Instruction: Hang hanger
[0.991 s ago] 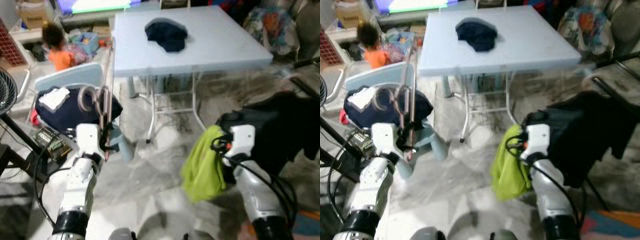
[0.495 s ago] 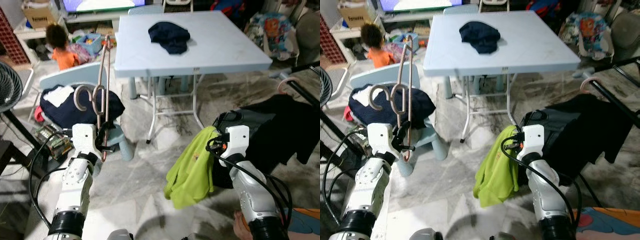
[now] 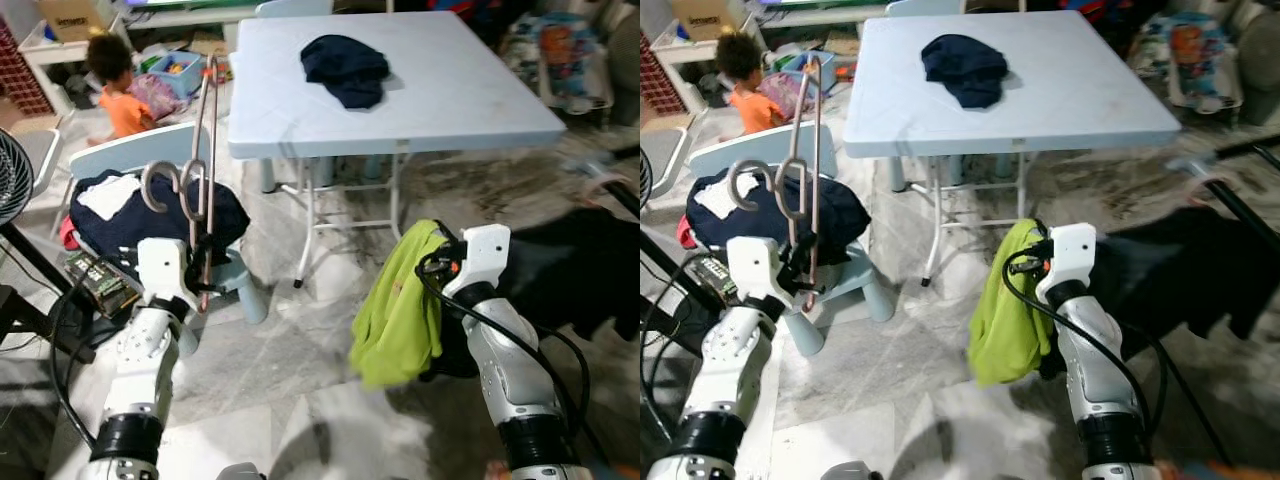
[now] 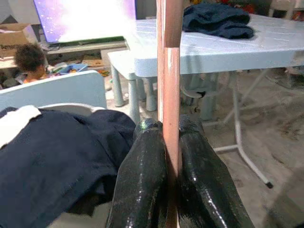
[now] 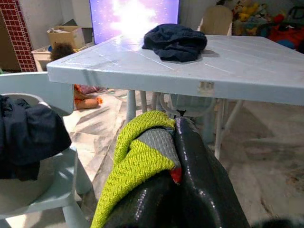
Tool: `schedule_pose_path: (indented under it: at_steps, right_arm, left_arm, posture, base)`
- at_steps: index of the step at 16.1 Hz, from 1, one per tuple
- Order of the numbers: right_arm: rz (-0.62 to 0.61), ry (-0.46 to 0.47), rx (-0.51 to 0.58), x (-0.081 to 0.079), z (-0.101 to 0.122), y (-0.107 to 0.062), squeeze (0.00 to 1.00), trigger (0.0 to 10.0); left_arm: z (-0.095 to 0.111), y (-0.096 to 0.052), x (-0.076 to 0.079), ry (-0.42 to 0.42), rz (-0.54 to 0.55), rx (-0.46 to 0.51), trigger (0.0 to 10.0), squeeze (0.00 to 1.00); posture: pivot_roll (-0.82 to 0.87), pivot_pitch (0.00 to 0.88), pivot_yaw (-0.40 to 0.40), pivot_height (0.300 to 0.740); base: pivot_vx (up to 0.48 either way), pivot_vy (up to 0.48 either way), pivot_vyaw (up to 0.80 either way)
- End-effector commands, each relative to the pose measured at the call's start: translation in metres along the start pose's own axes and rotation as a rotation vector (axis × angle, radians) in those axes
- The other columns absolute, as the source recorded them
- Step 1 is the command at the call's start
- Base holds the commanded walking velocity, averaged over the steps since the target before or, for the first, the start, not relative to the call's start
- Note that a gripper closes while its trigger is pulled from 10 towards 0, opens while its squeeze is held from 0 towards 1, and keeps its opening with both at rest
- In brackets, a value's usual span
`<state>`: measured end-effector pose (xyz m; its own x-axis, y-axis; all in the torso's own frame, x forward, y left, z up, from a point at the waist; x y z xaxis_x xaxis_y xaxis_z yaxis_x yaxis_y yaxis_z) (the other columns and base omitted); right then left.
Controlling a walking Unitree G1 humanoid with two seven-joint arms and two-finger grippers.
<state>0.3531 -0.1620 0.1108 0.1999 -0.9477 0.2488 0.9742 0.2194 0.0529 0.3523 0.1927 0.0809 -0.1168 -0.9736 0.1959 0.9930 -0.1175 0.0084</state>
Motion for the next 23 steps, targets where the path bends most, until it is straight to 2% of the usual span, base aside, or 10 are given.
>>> schedule_pose_path:
  at_steps: [1,5,9,11,13,17,18,23]
  right_arm:
    - [-0.011,-0.024,0.073,0.005,0.021,0.006,0.00,10.0]
    - [-0.007,-0.024,0.123,0.005,0.037,0.012,0.00,10.0]
    - [-0.040,-0.040,0.156,0.019,0.051,0.021,0.00,10.0]
    - [-0.019,-0.042,0.196,0.018,0.061,0.024,0.00,10.0]
    - [-0.031,-0.025,0.201,0.019,0.065,0.030,0.00,10.0]
    - [-0.013,-0.007,0.224,0.011,0.072,0.037,0.00,10.0]
    - [0.014,-0.037,0.251,0.008,0.079,0.037,0.00,10.0]
    - [-0.006,-0.013,0.275,0.015,0.090,0.043,0.00,10.0]
  left_arm:
    - [0.005,0.001,-0.005,0.016,0.000,0.010,10.0,0.00]
    - [0.011,0.004,-0.011,0.030,0.001,0.020,10.0,0.00]
    - [0.014,0.007,-0.005,0.029,-0.021,0.028,10.0,0.00]
    - [0.015,0.008,-0.003,0.025,-0.024,0.038,10.0,0.00]
    - [0.016,0.008,-0.001,0.022,-0.026,0.044,10.0,0.00]
    - [0.021,0.009,-0.002,0.015,-0.021,0.061,10.0,0.00]
    - [0.024,0.011,-0.001,0.012,-0.020,0.069,10.0,0.00]
    - [0.024,0.012,0.004,0.006,-0.025,0.074,10.0,0.00]
  posture:
    - [-0.04,0.000,0.015,0.740]
    - [-0.04,0.000,0.019,0.740]
    - [-0.04,0.000,0.016,0.740]
    - [-0.04,0.000,0.007,0.740]
    - [-0.03,0.000,0.002,0.740]
    - [-0.03,0.000,0.007,0.740]
    - [-0.03,0.000,0.007,0.740]
    - [-0.03,0.000,0.006,0.740]
  base:
    - [0.412,0.000,0.00]
    - [0.432,0.000,0.00]
    - [0.460,0.000,0.00]
    - [0.469,0.000,0.00]
    - [0.469,0.000,0.59]
    - [0.469,0.000,0.00]
    - [0.461,0.000,0.73]
    - [0.461,0.000,0.56]
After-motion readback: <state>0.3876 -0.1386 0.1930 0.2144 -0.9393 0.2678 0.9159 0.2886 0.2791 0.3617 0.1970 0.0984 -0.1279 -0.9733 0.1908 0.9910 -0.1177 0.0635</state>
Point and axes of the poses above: a point about 5 cm out from each wrist's last joint towards the gripper, its own y axis pointing out of the wrist towards the gripper, its own z axis along the axis of the wrist's last joint, x = y × z, the point moved 6 cm from there along y, pointing out of the wrist towards the gripper, and after that the axes turned 13 degrees about -y, right-handed, at the moved point
